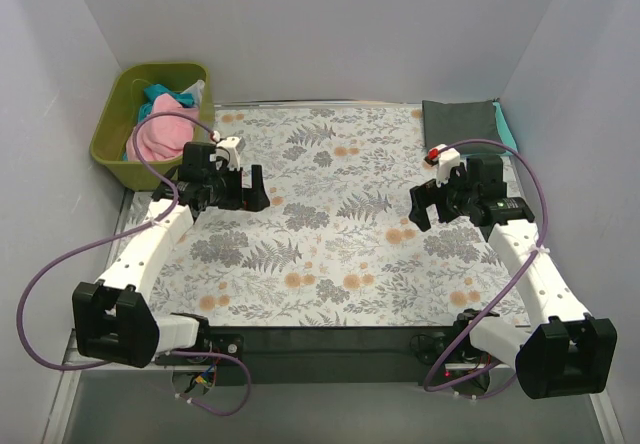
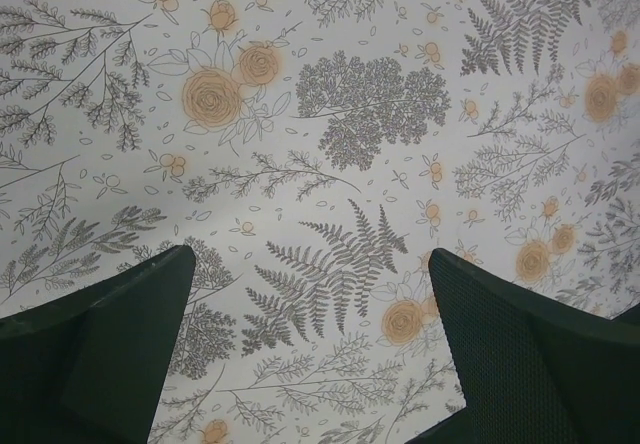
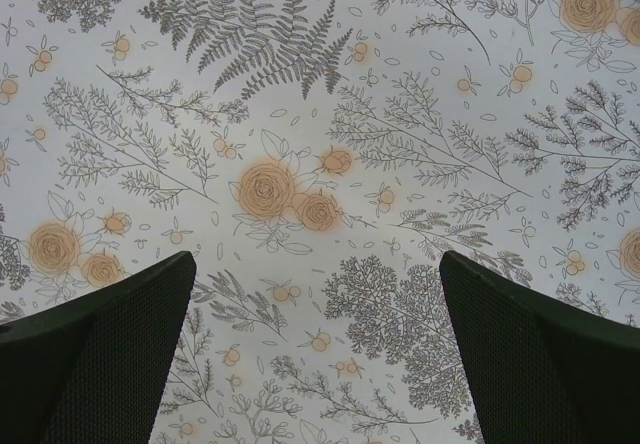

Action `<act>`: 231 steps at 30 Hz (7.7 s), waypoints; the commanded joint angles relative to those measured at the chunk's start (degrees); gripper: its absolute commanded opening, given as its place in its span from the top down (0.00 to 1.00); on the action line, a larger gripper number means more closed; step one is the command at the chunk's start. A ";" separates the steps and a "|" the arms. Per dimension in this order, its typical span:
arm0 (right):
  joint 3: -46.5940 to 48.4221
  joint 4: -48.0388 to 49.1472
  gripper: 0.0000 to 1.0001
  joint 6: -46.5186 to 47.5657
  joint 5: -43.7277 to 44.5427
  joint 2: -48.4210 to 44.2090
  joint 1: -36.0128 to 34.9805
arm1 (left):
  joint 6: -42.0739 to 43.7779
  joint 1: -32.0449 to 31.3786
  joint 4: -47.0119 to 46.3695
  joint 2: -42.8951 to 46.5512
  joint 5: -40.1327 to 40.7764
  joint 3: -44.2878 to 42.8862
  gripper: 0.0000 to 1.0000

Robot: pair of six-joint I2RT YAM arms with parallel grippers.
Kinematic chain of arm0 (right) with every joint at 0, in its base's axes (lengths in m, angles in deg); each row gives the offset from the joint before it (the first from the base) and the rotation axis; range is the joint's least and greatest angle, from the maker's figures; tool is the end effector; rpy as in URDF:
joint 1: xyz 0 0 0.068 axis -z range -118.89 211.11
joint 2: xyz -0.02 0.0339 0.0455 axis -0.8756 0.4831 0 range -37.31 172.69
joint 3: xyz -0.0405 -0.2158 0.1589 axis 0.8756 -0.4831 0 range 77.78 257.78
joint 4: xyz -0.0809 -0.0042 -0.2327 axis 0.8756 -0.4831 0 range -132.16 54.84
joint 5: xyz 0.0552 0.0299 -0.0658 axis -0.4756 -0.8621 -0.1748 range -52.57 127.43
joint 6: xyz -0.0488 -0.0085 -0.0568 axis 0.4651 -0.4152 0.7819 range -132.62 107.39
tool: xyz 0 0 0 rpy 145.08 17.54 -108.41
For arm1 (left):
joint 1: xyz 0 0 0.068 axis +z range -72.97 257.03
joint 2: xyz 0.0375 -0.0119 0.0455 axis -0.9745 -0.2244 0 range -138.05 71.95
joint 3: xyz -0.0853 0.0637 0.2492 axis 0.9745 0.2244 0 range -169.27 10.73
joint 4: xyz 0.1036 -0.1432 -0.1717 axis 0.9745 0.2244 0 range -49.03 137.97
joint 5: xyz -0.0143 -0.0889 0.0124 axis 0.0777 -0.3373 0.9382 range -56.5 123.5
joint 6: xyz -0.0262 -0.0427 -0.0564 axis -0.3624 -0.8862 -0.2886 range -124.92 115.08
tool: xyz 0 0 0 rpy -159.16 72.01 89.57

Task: Fold and stack the t-shirts
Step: Grab the tshirt from the pile, then move the tshirt to the center of the board, then flatten the tshirt out

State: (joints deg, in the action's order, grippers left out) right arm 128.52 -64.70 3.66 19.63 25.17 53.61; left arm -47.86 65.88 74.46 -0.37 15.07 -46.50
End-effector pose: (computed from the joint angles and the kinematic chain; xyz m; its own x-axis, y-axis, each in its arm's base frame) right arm 0.2318 0.0501 0.2694 -0.5292 -0.3388 -0.7779 -0.5213 0.8532 -0.0170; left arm 0.2569 -0.0712 0.2608 -0.8035 -0.5003 -0.3227 -0.2166 0.7506 -0.6243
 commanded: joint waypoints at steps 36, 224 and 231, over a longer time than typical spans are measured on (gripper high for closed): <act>1.21 2.47 0.02 -2.47 1.98 3.97 1.44 | 3.12 31.99 3.60 -49.85 3.41 -65.03 0.25; 25.28 -1.49 0.99 -2.91 -7.77 45.45 4.78 | 21.67 -23.03 -15.74 -41.42 -1.43 -24.24 0.59; 25.55 -1.75 0.99 -2.74 -7.77 46.07 5.05 | 22.19 -23.12 -15.74 -42.65 -1.43 -23.72 0.58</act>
State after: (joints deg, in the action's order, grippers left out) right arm 152.52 -65.42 0.03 12.83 71.90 58.17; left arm -26.70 43.10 58.66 -42.88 14.54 -70.52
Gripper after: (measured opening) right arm 0.019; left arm 0.415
